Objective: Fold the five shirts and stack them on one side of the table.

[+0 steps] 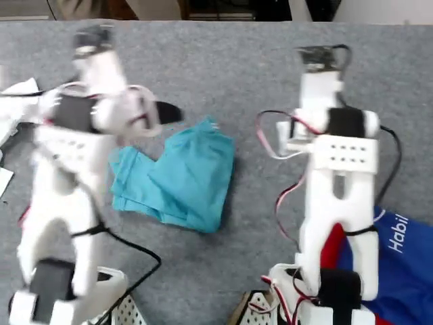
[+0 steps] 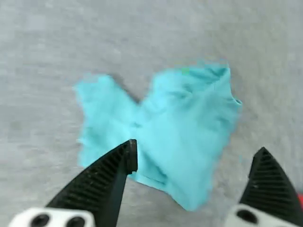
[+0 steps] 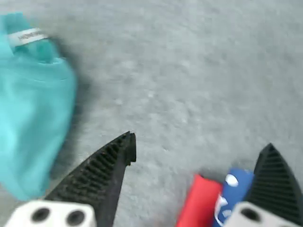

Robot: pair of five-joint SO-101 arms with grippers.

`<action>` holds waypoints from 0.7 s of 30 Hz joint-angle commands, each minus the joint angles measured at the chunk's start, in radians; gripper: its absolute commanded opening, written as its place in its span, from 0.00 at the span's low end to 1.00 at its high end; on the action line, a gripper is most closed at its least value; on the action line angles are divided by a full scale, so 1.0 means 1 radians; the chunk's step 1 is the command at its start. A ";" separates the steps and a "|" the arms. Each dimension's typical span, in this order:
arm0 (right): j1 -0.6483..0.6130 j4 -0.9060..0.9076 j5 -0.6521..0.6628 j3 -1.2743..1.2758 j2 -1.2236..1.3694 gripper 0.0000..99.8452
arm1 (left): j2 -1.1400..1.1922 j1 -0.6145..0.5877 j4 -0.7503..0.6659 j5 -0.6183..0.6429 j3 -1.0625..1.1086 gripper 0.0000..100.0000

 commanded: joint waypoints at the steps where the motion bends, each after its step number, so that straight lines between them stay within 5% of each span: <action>1: -0.193 -0.017 0.002 -0.087 0.035 0.40 | -0.124 -0.190 0.018 -0.057 0.043 0.34; 12: -0.613 0.086 -0.055 -0.427 0.519 0.40 | -0.263 -0.666 -0.094 -0.235 0.548 0.15; 21: -0.641 0.166 -0.054 -0.687 0.903 0.36 | -0.387 -0.792 -0.222 -0.381 0.862 0.07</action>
